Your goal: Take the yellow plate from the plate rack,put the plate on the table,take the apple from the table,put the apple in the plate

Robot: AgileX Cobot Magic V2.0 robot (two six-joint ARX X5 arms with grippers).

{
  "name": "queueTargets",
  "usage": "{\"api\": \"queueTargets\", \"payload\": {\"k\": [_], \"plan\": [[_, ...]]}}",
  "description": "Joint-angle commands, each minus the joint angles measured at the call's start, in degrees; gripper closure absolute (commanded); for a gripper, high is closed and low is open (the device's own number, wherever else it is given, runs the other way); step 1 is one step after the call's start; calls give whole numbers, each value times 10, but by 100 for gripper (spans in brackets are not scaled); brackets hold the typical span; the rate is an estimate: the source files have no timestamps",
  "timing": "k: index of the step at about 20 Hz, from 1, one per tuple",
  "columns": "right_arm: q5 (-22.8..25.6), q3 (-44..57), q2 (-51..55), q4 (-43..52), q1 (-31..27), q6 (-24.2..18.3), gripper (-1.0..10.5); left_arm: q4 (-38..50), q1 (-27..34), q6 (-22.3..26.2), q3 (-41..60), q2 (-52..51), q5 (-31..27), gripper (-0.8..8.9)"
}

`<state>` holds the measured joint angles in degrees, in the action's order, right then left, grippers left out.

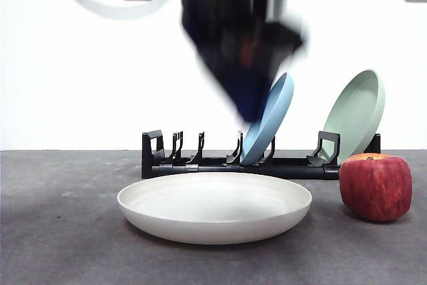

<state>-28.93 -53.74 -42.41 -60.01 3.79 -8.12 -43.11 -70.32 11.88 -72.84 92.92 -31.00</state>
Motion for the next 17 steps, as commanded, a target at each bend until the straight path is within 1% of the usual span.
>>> {"api": "queueTargets", "payload": {"k": [1,2,3,5,9,11,13,14,17], "plan": [[8,-2,-37,40,2,11,320,-6,-2,-30,-19,-54,8,585],[9,-2,-59,54,5,12,320,-11,0,-34,-28,-83,27,587],[20,-2,-81,65,9,12,320,-19,3,-43,-39,-109,50,593],[70,-2,-130,89,25,10,320,-30,9,-49,-54,-157,98,593],[132,-2,-233,147,84,10,318,-47,14,-59,-57,-241,167,593],[164,-2,-283,173,119,10,317,-64,14,-65,-57,-267,179,593],[229,-2,-330,197,151,9,316,-82,14,-80,-57,-283,179,593],[252,-2,-350,208,163,9,316,-92,14,-88,-57,-287,180,593],[263,-2,-401,227,180,10,316,-115,14,-94,-57,-289,180,593]]}}
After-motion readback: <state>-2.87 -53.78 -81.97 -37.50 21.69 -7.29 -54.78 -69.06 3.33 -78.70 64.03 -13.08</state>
